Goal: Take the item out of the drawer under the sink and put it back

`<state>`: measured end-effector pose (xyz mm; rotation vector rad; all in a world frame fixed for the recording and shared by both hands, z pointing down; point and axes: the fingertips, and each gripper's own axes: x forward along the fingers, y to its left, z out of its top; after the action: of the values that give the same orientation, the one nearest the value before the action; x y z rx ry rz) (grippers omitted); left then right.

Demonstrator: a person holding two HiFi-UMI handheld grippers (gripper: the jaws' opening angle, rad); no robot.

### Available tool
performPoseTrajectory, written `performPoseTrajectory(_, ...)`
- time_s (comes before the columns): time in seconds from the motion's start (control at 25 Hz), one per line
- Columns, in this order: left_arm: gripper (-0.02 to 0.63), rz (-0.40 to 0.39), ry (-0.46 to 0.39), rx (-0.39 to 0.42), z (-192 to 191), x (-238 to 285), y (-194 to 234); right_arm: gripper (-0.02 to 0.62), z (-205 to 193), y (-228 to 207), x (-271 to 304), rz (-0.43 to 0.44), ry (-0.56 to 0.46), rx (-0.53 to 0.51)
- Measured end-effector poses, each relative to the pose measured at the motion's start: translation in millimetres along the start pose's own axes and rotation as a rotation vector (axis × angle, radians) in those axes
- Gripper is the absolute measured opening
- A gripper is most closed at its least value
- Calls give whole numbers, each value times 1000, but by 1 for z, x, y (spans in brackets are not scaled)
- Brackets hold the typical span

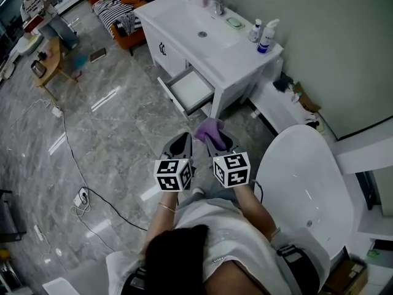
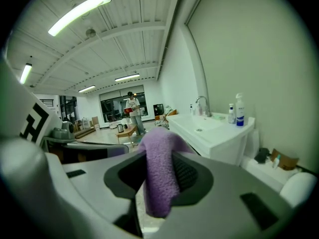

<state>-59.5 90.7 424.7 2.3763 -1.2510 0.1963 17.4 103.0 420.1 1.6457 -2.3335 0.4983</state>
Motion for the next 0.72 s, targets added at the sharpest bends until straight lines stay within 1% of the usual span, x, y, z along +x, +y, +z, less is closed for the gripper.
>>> performPoseTrajectory(0.2, 5, 9, 16, -9, -5, 8, 7, 130, -1, -6, 10, -9, 12, -8)
performPoseTrajectory(0.32, 5, 19, 10, -19, -3, 11, 15, 130, 0, -4, 21, 6, 16, -17)
performPoseTrajectory(0.48, 5, 40, -15, -22, 6, 23, 29, 132, 7, -8, 39, 37, 11, -38)
performPoseTrajectory(0.72, 5, 52, -16, -7, 21, 45, 45, 132, 24, -19, 72, 57, 5, -40)
